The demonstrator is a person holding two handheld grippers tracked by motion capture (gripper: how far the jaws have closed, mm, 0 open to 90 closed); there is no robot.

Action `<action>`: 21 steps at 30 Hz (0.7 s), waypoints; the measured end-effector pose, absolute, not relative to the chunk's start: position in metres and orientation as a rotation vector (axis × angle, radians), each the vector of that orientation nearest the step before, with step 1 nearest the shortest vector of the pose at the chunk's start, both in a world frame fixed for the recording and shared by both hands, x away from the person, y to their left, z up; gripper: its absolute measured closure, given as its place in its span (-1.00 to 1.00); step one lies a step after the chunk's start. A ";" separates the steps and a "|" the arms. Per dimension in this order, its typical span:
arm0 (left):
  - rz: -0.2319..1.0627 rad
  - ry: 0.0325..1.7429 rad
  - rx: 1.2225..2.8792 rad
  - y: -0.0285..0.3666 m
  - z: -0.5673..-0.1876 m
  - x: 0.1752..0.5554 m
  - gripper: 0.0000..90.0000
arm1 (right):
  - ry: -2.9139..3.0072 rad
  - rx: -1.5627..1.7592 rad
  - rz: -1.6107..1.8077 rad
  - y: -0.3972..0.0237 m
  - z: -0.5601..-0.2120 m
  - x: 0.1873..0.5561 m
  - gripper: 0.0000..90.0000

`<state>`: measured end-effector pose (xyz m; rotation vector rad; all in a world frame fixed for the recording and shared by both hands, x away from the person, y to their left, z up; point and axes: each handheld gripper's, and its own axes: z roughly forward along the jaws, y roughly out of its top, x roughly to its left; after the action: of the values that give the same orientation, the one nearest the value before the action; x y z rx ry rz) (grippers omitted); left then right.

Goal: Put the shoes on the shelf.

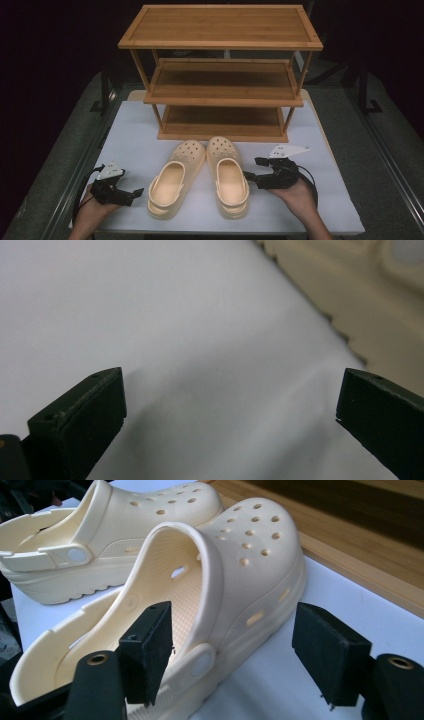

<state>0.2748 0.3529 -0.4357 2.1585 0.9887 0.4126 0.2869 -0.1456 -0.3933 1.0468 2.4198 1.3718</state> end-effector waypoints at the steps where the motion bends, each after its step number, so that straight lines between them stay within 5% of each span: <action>1: 0.398 0.983 2.134 0.352 -0.431 0.274 -0.92 | 2.423 1.045 1.371 -0.145 -0.393 0.287 -0.28; 21: 0.361 0.776 2.087 0.292 -0.375 0.285 -0.58 | 2.439 1.033 1.373 -0.125 -0.397 0.296 -0.26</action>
<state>0.2850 0.2917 -0.3753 2.0874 0.7758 0.3605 0.2959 -0.1253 -0.3966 1.0334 2.4392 1.3729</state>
